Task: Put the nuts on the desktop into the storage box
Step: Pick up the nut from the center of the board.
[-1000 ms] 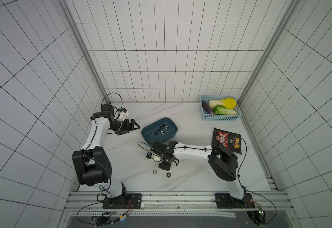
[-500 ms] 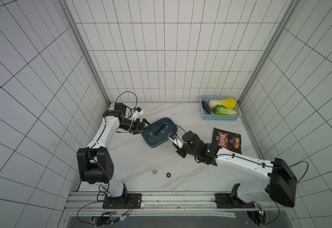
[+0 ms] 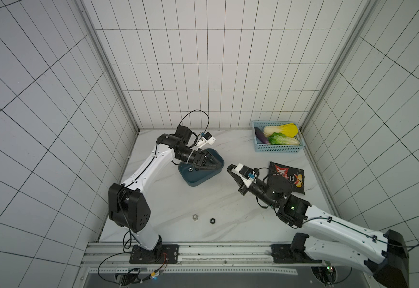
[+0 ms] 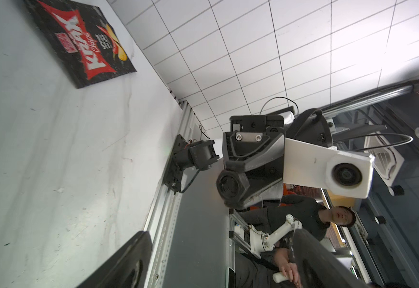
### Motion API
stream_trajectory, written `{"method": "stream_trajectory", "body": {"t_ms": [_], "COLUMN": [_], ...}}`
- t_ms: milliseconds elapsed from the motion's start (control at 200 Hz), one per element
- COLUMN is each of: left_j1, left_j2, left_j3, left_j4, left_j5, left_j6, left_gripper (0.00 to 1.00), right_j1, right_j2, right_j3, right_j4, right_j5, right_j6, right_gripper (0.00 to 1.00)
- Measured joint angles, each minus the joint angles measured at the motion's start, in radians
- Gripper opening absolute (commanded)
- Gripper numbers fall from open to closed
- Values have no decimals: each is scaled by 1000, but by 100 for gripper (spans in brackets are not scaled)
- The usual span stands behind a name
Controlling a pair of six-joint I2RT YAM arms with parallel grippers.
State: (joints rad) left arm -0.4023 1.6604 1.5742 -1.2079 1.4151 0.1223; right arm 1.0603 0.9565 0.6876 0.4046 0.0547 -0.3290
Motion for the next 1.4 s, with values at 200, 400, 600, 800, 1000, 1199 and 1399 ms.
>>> {"method": "stream_trajectory", "body": {"t_ms": [200, 400, 600, 800, 1000, 1199, 1399], "left_j1": [-43, -44, -44, -46, -46, -46, -46], "left_j2": [0, 0, -2, -16, -33, -40, -40], "left_j3": [0, 2, 2, 2, -1, -4, -6], "left_j4": [-1, 1, 3, 4, 6, 4, 0], "left_j5": [66, 89, 93, 97, 94, 89, 89], "left_j6": [0, 10, 18, 31, 48, 66, 81], "left_gripper": [77, 59, 47, 33, 36, 36, 31], "right_j1": [7, 16, 20, 21, 22, 22, 27], "right_j2": [-3, 2, 13, 25, 31, 37, 37], "right_j3": [-31, -32, -32, -32, -32, -32, -32], "right_j4": [87, 115, 125, 130, 152, 161, 163], "right_j5": [-76, -128, -154, -156, -155, -153, -143], "right_j6": [-59, -84, -86, -85, -85, -83, -81], "right_gripper": [17, 17, 17, 17, 16, 16, 17]}}
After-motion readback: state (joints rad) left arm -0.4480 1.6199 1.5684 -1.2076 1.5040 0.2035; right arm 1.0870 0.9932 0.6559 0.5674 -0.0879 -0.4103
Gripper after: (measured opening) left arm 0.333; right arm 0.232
